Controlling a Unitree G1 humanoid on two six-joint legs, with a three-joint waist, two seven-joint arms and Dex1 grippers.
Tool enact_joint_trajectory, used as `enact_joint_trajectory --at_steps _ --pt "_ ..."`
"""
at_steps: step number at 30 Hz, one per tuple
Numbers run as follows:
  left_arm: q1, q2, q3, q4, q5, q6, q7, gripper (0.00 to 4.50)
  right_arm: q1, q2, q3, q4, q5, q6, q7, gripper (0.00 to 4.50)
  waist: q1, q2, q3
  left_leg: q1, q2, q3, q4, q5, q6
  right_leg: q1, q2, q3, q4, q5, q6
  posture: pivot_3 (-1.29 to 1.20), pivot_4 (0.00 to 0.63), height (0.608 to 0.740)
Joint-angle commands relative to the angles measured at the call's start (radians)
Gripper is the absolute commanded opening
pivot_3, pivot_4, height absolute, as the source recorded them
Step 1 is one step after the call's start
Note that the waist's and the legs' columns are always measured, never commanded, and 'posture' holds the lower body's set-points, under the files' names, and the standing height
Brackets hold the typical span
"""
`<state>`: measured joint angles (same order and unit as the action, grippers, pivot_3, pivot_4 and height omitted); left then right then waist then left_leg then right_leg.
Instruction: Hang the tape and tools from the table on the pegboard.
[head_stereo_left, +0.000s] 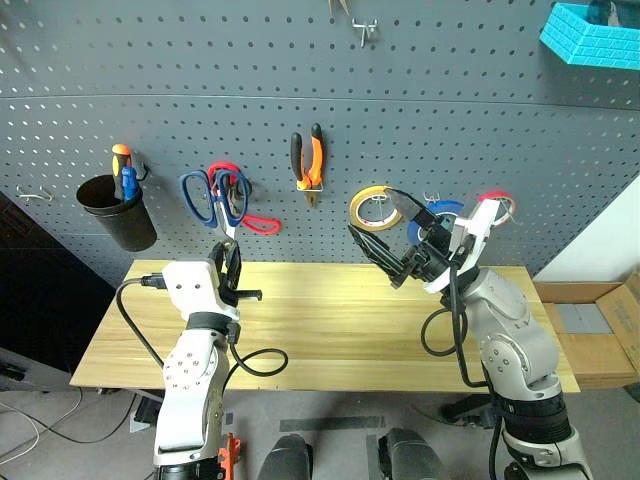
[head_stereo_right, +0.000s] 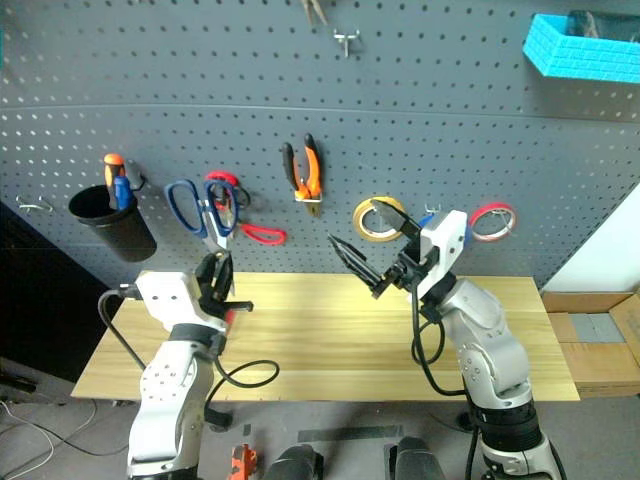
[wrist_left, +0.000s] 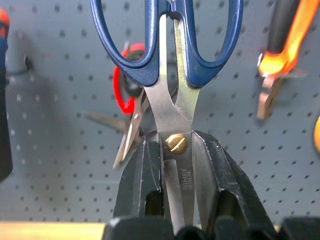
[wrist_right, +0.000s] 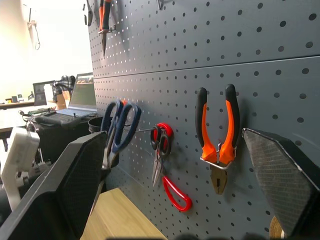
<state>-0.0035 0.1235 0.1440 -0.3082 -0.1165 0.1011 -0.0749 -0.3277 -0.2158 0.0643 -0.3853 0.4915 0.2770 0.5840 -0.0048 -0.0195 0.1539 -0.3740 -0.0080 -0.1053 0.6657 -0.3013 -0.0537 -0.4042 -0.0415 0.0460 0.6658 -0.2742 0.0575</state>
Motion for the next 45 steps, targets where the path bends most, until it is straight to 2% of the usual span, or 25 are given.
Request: enact_joint_trajectory --at_steps 1,12,23,24,29,33,36,45 --pt "-0.041 0.008 0.023 0.038 -0.015 -0.021 -0.004 0.49 0.0 -0.001 0.002 -0.036 0.003 -0.007 -0.006 4.5 0.0 0.0 0.0 0.0 0.0 0.0 0.0 0.0 0.0 0.0 0.0 0.0 0.0 0.0 0.0 0.03 0.122 0.74" --pt "-0.141 0.0 0.056 0.138 -0.08 0.066 0.001 0.49 0.018 -0.009 -0.002 -0.05 0.004 0.0 -0.015 4.5 -0.002 0.0 0.0 0.0 0.0 0.0 0.0 0.0 0.0 0.0 0.0 0.0 0.0 0.0 0.0 0.01 0.13 0.74" --pt "-0.11 0.004 0.048 0.16 -0.073 0.071 0.003 4.26 0.024 -0.016 -0.001 -0.059 0.017 0.003 -0.015 4.5 -0.005 0.0 0.0 0.001 0.0 0.0 0.0 0.0 0.0 0.0 0.0 0.001 0.0 0.0 0.0 0.0 0.154 0.74" --pt "-0.093 0.003 0.048 0.173 -0.076 0.076 -0.002 4.46 0.026 -0.014 -0.001 -0.062 0.023 0.006 -0.015 4.5 -0.006 0.0 0.0 0.001 0.0 0.0 0.0 0.0 0.0 0.0 0.0 0.001 0.0 0.0 0.0 0.0 0.157 0.74" --pt "-0.006 0.039 0.018 0.248 -0.022 0.195 0.006 4.46 0.045 -0.02 0.035 -0.074 0.006 0.015 0.002 4.5 -0.021 0.002 0.004 0.002 0.0 0.0 -0.001 0.0 0.001 0.001 0.0 0.001 0.0 0.0 0.0 0.0 0.19 0.74" --pt "0.018 0.079 0.044 0.292 -0.012 0.302 0.015 4.46 0.051 -0.069 0.165 -0.032 -0.115 0.025 0.029 4.5 -0.028 0.003 0.023 0.008 0.001 0.0 -0.002 -0.001 0.001 0.007 0.001 0.0 0.0 0.0 0.0 0.0 0.224 0.74" --pt "-0.019 0.111 0.088 0.321 -0.036 0.343 0.011 4.46 0.025 -0.046 0.236 0.003 -0.166 0.017 0.026 4.5 -0.029 0.003 0.047 0.014 0.002 -0.003 -0.002 -0.001 0.001 0.015 0.002 -0.002 -0.001 -0.001 -0.001 0.0 0.257 0.74" --pt "-0.215 0.25 0.11 0.461 -0.043 0.414 -0.088 4.46 -0.132 -0.036 0.349 0.021 -0.205 0.161 0.086 4.5 -0.029 0.001 0.114 0.011 0.002 -0.005 -0.001 0.0 0.002 0.012 0.002 -0.004 -0.001 0.0 -0.002 0.0 0.344 0.74"
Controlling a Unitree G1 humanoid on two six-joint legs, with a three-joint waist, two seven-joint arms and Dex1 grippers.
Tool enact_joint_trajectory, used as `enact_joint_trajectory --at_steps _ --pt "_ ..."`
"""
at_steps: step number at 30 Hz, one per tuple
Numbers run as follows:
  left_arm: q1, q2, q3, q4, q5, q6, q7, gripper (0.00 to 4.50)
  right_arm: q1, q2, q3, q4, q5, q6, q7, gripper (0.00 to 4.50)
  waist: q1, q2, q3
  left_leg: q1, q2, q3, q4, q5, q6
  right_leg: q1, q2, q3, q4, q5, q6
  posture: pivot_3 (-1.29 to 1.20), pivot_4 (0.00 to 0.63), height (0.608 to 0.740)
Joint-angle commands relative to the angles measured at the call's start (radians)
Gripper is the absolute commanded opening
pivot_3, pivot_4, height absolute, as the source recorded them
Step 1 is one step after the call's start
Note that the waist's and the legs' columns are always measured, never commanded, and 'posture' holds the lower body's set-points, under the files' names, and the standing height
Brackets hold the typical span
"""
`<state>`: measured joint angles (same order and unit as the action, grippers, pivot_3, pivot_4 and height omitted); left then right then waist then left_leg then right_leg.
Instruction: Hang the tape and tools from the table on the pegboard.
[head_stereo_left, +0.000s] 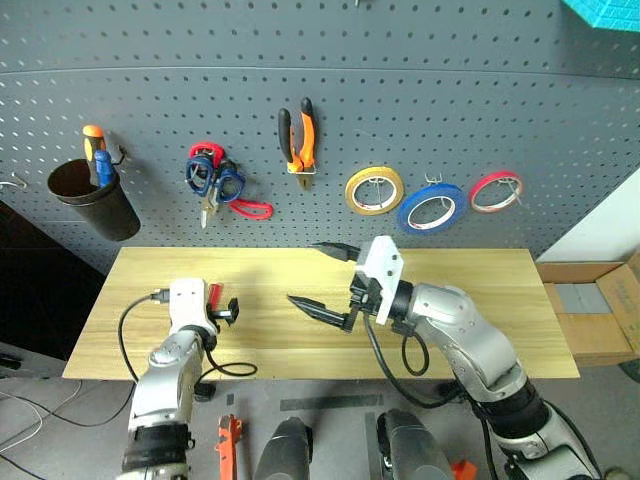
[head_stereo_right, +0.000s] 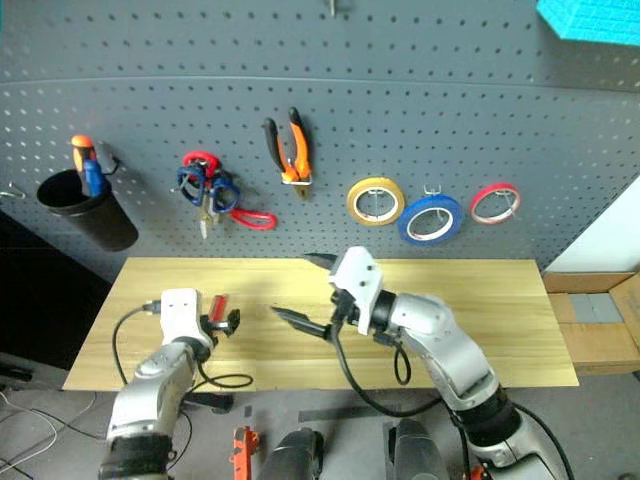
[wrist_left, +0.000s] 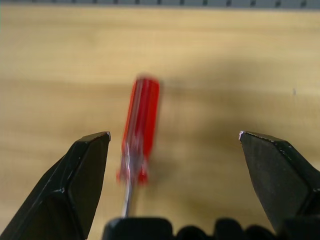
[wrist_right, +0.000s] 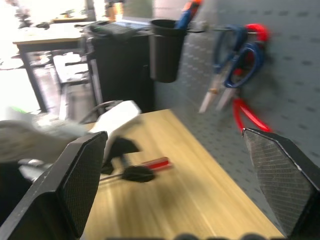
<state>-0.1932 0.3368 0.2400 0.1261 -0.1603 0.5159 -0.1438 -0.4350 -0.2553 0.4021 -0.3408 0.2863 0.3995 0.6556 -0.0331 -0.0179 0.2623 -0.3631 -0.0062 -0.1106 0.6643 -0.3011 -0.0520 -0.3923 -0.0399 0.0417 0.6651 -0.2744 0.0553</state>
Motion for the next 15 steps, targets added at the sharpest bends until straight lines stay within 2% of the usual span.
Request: enact_joint_trajectory --at_steps 1,8,13,15 --pt "-0.046 0.058 0.021 0.062 -0.001 0.0 -0.034 4.46 -0.039 0.005 0.019 -0.027 -0.001 0.051 0.017 4.5 -0.002 -0.002 0.009 -0.002 0.0 -0.001 -0.001 0.0 0.0 -0.003 -0.001 0.001 0.0 0.0 0.0 0.0 0.349 0.74" --pt "-0.12 0.127 0.063 0.232 -0.039 -0.002 -0.109 4.46 -0.067 0.049 0.012 -0.038 0.01 0.121 -0.019 4.5 -0.018 -0.008 0.031 -0.023 -0.001 0.002 -0.001 0.001 -0.003 -0.029 -0.01 -0.001 0.005 0.0 0.0 -0.01 0.375 0.74" --pt "-0.123 0.142 0.065 0.276 -0.071 0.059 -0.156 4.46 -0.046 0.062 -0.008 -0.056 0.021 0.155 -0.041 4.5 -0.019 -0.011 0.05 -0.023 -0.001 0.003 0.0 -0.001 0.001 -0.031 -0.014 -0.002 0.009 0.0 0.0 -0.01 0.384 0.74" --pt "-0.117 0.155 0.041 0.268 -0.063 0.058 -0.184 4.1 -0.043 0.063 -0.011 -0.056 0.022 0.157 -0.044 4.5 -0.021 -0.009 0.052 -0.023 -0.001 0.003 0.0 -0.001 0.001 -0.031 -0.014 -0.002 0.01 0.0 0.0 -0.01 0.384 0.74"
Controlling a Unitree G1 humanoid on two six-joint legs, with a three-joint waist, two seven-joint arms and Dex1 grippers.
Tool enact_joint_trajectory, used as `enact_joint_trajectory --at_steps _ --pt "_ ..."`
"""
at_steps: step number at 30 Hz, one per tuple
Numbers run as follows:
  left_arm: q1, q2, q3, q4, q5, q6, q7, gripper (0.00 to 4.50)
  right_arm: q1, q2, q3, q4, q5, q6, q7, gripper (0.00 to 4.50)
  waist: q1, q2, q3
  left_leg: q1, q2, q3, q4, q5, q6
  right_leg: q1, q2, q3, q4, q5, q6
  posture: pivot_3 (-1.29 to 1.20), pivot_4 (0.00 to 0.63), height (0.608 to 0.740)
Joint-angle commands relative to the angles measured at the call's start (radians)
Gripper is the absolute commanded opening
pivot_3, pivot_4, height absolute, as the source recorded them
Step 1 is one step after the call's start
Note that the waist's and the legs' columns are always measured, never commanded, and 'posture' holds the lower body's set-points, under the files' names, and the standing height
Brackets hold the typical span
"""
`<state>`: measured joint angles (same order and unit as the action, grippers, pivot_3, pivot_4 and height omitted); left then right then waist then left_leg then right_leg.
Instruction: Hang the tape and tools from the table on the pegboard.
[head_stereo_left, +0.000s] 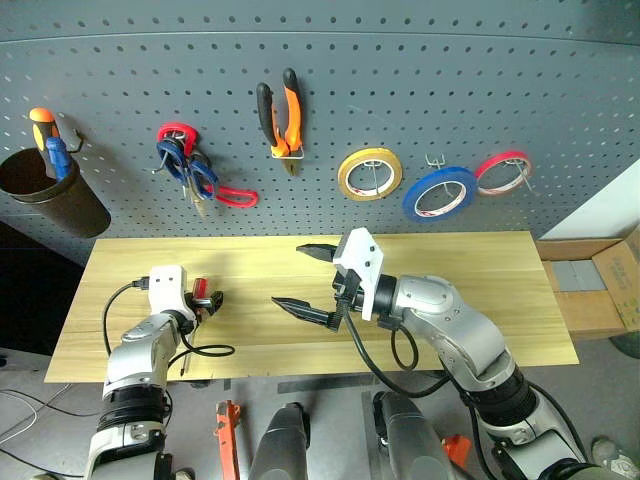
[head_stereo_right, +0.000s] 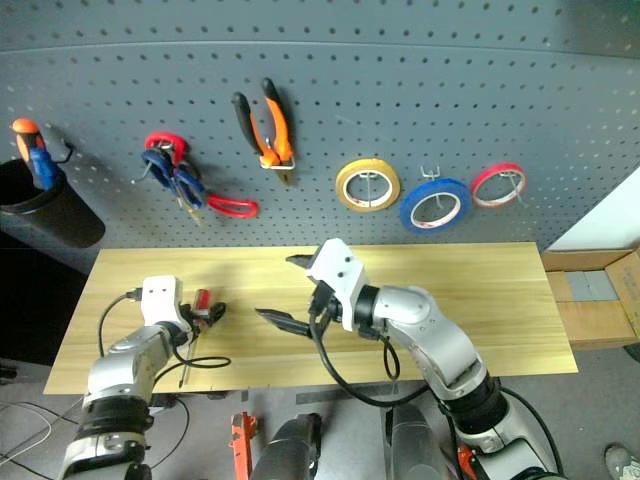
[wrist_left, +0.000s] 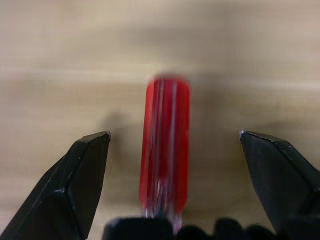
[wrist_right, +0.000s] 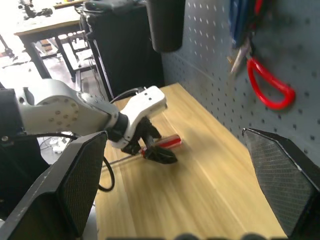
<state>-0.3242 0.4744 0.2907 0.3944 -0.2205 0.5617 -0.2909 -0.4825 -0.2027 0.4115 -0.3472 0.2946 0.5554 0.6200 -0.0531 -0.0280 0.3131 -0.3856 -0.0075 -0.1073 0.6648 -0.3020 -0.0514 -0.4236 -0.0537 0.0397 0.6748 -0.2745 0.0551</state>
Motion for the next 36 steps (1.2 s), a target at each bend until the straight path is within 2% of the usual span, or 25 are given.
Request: enact_joint_trajectory --at_steps 1,9,10,15,19,24,26,29,31,33,36 --pt "0.013 0.017 -0.011 -0.006 -0.003 0.013 -0.038 3.9 0.005 0.014 -0.023 -0.045 0.013 -0.001 -0.012 4.5 -0.001 0.001 0.002 0.0 0.0 0.0 0.0 0.0 0.0 0.0 0.0 0.0 0.001 0.0 0.0 0.0 0.382 0.74" --pt "0.006 0.007 -0.017 -0.041 -0.002 0.03 -0.028 1.1 -0.011 0.022 -0.038 -0.004 -0.003 -0.03 -0.014 4.5 -0.001 0.001 0.003 0.0 0.0 0.0 0.0 0.0 0.0 0.0 0.0 0.0 0.001 0.0 0.0 0.0 0.369 0.74" --pt "0.005 0.007 -0.018 -0.044 0.001 0.029 -0.025 0.87 -0.013 0.022 -0.038 0.002 -0.005 -0.037 -0.012 4.5 -0.001 0.001 0.003 0.0 0.0 0.0 0.0 0.0 0.0 0.0 0.0 0.0 0.001 0.0 0.0 0.0 0.367 0.74" --pt "0.018 -0.013 -0.019 -0.099 0.011 -0.002 0.012 0.87 -0.017 0.024 -0.044 0.023 -0.009 -0.074 0.003 4.5 0.0 0.001 0.003 0.0 0.0 0.0 0.0 0.0 0.0 0.0 0.0 0.0 0.0 0.0 0.0 0.01 0.343 0.74" --pt "0.078 -0.025 -0.066 -0.258 0.065 -0.047 0.05 0.87 -0.015 0.022 -0.077 0.015 0.034 -0.093 0.034 4.5 0.003 -0.001 0.002 0.0 0.0 0.0 0.0 0.002 -0.004 -0.001 -0.001 0.0 -0.001 0.0 0.0 0.03 0.293 0.74" --pt "0.189 -0.099 -0.064 -0.603 0.094 -0.115 0.141 0.87 0.004 0.056 -0.189 -0.026 0.22 -0.028 0.071 4.5 0.018 -0.005 -0.006 -0.004 0.001 0.0 -0.001 0.002 -0.005 -0.003 -0.003 0.0 -0.003 0.0 0.0 0.07 0.23 0.74" --pt "0.259 -0.096 -0.086 -0.749 0.17 -0.157 0.178 0.87 0.001 0.07 -0.218 -0.03 0.267 -0.013 0.064 4.5 0.02 -0.01 -0.014 -0.006 0.002 -0.001 -0.001 0.003 -0.006 -0.005 -0.003 0.0 -0.003 0.0 0.0 0.09 0.208 0.74" --pt "0.356 -0.087 -0.104 -0.94 0.308 -0.218 0.24 0.87 -0.021 0.103 -0.244 -0.002 0.291 -0.021 0.039 4.5 0.025 -0.011 -0.038 -0.012 0.001 0.001 -0.001 0.004 -0.007 -0.014 -0.003 0.001 -0.001 0.0 0.0 0.12 0.171 0.74" --pt "0.397 -0.105 -0.074 -1.035 0.368 -0.235 0.288 0.87 -0.05 0.133 -0.264 0.022 0.291 -0.048 0.018 4.5 0.031 -0.01 -0.05 -0.014 0.0 0.002 -0.001 0.004 -0.008 -0.017 -0.003 0.001 -0.001 0.0 0.0 0.14 0.15 0.74" --pt "0.385 -0.109 -0.031 -1.06 0.396 -0.234 0.32 0.87 -0.1 0.166 -0.287 0.056 0.292 -0.074 0.0 4.5 0.039 -0.009 -0.068 -0.014 -0.001 0.003 -0.001 0.004 -0.008 -0.017 -0.001 0.0 0.0 0.0 0.0 0.16 0.131 0.74" --pt "0.209 -0.047 0.054 -0.975 0.388 -0.243 0.34 0.87 -0.193 0.222 -0.327 0.111 0.31 -0.097 -0.027 4.5 0.063 -0.01 -0.089 -0.013 -0.003 0.006 -0.001 0.006 -0.011 -0.016 0.001 -0.003 0.004 0.0 0.0 0.17 0.111 0.74"
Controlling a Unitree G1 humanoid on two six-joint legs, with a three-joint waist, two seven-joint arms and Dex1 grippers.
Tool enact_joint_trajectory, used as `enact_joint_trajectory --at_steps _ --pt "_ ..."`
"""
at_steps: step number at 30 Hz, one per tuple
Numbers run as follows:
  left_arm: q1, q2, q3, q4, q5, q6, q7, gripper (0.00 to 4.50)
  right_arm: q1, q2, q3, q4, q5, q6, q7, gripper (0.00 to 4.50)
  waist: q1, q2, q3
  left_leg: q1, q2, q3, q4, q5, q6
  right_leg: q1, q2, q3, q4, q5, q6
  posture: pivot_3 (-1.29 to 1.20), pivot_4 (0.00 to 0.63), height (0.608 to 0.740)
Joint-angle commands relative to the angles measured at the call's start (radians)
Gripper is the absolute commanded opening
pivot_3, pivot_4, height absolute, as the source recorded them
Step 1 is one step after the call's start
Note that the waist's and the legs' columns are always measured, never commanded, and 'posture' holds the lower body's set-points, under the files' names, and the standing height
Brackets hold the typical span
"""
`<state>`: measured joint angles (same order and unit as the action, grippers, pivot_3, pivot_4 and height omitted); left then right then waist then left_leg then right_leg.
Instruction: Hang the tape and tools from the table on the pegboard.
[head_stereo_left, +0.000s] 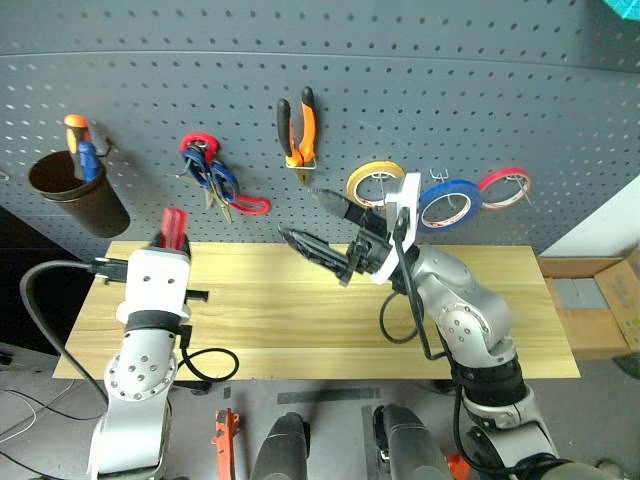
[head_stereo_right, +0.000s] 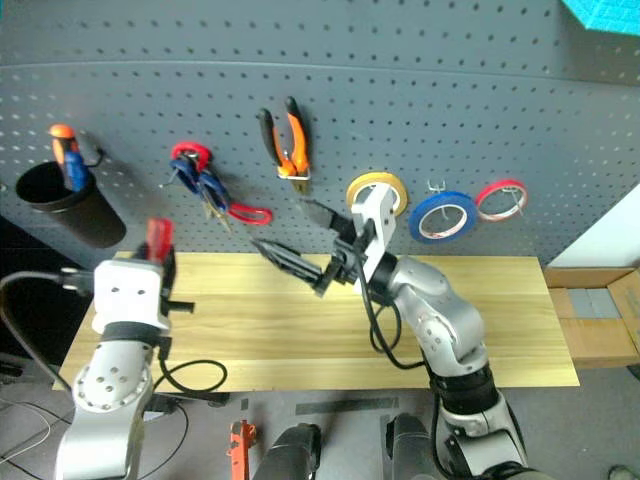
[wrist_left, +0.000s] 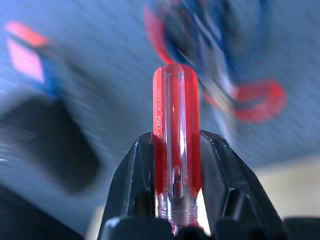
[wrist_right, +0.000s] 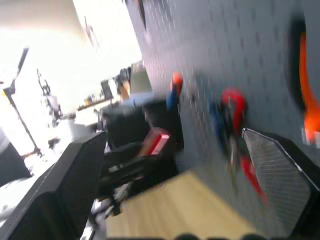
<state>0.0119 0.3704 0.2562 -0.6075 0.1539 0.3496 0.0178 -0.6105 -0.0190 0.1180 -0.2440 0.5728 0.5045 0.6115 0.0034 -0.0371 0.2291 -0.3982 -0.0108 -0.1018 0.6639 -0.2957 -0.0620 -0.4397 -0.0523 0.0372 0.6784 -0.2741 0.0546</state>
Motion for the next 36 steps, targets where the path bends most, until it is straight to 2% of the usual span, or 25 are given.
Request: enact_joint_trajectory --at_steps 1,4,9,11,17,21,24,36 --pt "-0.198 0.086 0.107 0.07 0.007 -0.041 0.031 0.87 -0.089 0.051 -0.04 0.021 0.033 -0.051 -0.023 4.5 0.017 -0.001 -0.01 0.0 0.0 0.0 0.0 0.001 -0.002 0.0 0.001 -0.001 0.0 0.001 -0.001 0.17 0.108 0.74" --pt "-0.387 0.152 0.133 0.226 -0.023 -0.089 0.026 0.87 -0.134 0.074 -0.046 0.055 0.019 -0.074 -0.022 4.5 0.029 -0.004 -0.026 0.0 0.004 -0.004 -0.001 0.007 -0.006 0.001 0.007 -0.006 0.001 0.005 -0.007 0.17 0.096 0.74" --pt "-0.763 0.215 0.116 0.652 -0.085 -0.241 0.013 0.87 -0.189 0.102 -0.055 0.107 -0.003 -0.122 -0.034 4.5 0.037 -0.006 -0.038 0.009 0.004 -0.005 -0.001 0.008 -0.006 0.012 0.008 -0.007 0.0 0.006 -0.006 0.14 0.099 0.74" --pt "-0.862 0.211 0.114 0.784 -0.107 -0.298 0.017 0.87 -0.197 0.107 -0.055 0.12 -0.014 -0.138 -0.043 4.5 0.035 -0.006 -0.038 0.015 0.004 -0.005 -0.001 0.008 -0.006 0.018 0.009 -0.006 0.0 0.006 -0.006 0.13 0.102 0.74" --pt "-1.074 0.242 0.11 1.18 -0.155 -0.479 -0.026 0.87 -0.204 0.096 -0.05 0.137 -0.039 -0.154 -0.056 4.5 0.018 -0.006 -0.038 0.015 0.004 -0.005 -0.002 0.008 -0.006 0.015 0.009 -0.006 0.0 0.006 -0.006 0.1 0.125 0.74" --pt "-1.125 0.267 0.11 1.349 -0.167 -0.566 -0.025 0.87 -0.19 0.082 -0.054 0.123 -0.042 -0.139 -0.062 4.5 -0.002 -0.006 -0.038 0.014 0.003 -0.004 -0.002 0.008 -0.006 0.013 0.008 -0.005 0.001 0.006 -0.006 0.09 0.141 0.74" --pt "-1.128 0.281 0.112 1.409 -0.179 -0.603 -0.018 0.87 -0.179 0.069 -0.052 0.112 -0.038 -0.13 -0.065 4.5 -0.006 -0.006 -0.038 0.014 0.004 -0.004 -0.002 0.008 -0.006 0.013 0.008 -0.005 0.002 0.006 -0.006 0.08 0.154 0.74" --pt "-0.976 0.323 0.145 1.254 -0.219 -0.548 0.017 0.87 -0.133 0.052 -0.036 0.089 -0.034 -0.104 -0.078 4.5 -0.009 -0.005 -0.037 0.014 0.003 -0.005 -0.001 0.008 -0.005 0.014 0.008 -0.005 0.002 0.006 -0.006 0.11 0.167 0.74"
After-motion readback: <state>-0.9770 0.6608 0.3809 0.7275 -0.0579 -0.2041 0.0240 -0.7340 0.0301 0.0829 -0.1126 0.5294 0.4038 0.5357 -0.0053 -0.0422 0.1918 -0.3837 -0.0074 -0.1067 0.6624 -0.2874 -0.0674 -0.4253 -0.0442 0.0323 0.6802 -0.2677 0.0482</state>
